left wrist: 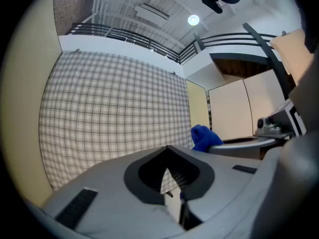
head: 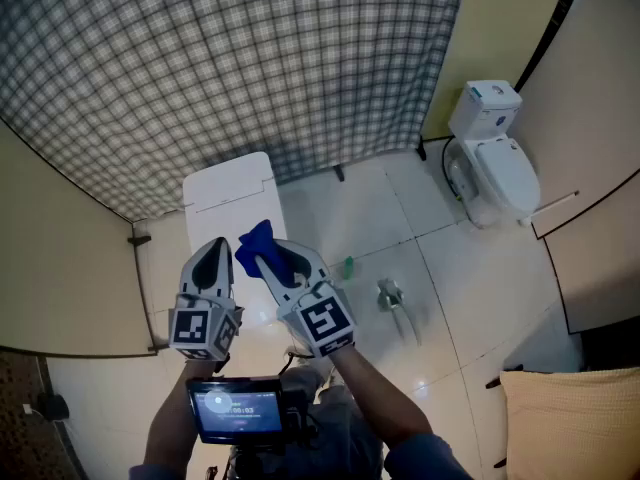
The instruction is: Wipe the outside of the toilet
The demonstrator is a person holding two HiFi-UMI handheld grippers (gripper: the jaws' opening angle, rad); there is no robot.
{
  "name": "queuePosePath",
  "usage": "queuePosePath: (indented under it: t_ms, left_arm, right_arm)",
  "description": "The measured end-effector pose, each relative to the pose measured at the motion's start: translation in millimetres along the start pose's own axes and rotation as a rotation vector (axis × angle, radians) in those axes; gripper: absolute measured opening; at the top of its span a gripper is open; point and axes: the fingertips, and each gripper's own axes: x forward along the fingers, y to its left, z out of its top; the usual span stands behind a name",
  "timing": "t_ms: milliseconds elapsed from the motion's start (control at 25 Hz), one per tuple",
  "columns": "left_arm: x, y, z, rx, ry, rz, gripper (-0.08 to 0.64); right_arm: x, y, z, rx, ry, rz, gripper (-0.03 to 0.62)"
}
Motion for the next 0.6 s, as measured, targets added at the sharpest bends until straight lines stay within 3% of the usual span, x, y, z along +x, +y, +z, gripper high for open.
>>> queuePosePath:
  t_ms: [200,400,600]
  left_arm:
    - [48,-1,18,-0.023,0.034,-0.037,0.012]
    - [97,0,-27,-0.006,0.056,-0.054,0.012]
    - [191,-5,-69,0.027,0.129,0.004,0.012]
  right_arm:
    - [28,-28,2,0.006,0.026,-0.013,0.1]
    - [55,-69,-47,0.031,0.035,-0.017,0.1]
    - [86,-157,-100,0.1,0.077,0.032,0.1]
